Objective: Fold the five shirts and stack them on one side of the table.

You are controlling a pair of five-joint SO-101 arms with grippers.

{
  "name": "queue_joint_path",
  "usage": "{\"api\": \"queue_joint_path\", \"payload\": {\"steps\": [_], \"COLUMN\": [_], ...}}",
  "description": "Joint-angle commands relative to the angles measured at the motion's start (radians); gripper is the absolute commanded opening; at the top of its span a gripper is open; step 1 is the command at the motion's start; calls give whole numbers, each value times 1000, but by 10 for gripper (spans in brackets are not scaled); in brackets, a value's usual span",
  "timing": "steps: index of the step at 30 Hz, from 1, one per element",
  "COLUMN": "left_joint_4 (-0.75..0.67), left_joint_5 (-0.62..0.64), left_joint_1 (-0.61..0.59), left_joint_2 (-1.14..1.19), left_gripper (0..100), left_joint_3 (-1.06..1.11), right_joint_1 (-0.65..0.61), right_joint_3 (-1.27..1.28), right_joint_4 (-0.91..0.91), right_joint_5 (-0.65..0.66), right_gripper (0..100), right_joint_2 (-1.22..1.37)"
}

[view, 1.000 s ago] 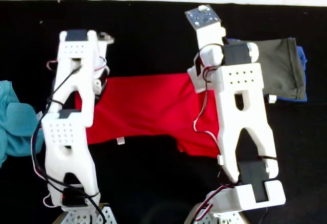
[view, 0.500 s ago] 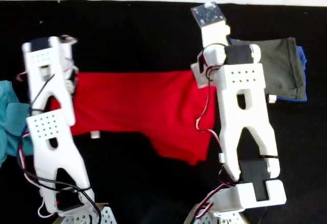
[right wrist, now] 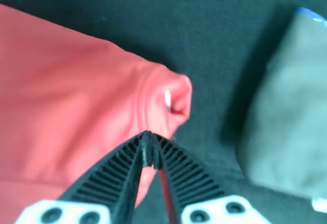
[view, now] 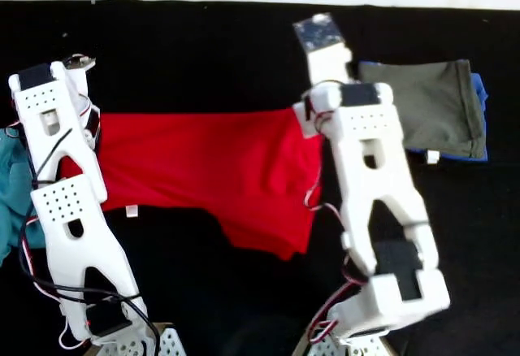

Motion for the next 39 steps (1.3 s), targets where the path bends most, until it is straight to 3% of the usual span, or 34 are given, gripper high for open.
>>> {"api": "queue_joint_path", "payload": {"steps": [1,5,9,13,17,23,28,34,39], "left_joint_4": [14,9,-43,-218,-273,-256,-124,0,3], "left_joint_5": [14,38,38,38,38,86,87,49,20], "left_joint_1": [27,74,124,128,107,110,114,104,51], "left_joint_2": [-145,-303,-377,-292,-163,-182,-309,-447,-516], "left_gripper": [10,10,10,10,10,10,10,10,10], "left_joint_3": [117,282,309,312,305,305,305,315,433], "right_joint_1": [-61,-79,-36,31,93,130,110,104,85], "right_joint_3": [-108,-265,-392,-486,-530,-552,-690,-792,-811], "right_joint_4": [-41,-41,-18,68,145,229,354,433,529], "right_joint_5": [-12,-12,-12,-11,-9,-8,-11,-12,-11], "right_gripper": [6,6,6,6,6,6,6,6,6], "right_joint_2": [128,315,458,545,596,596,535,440,361]}}
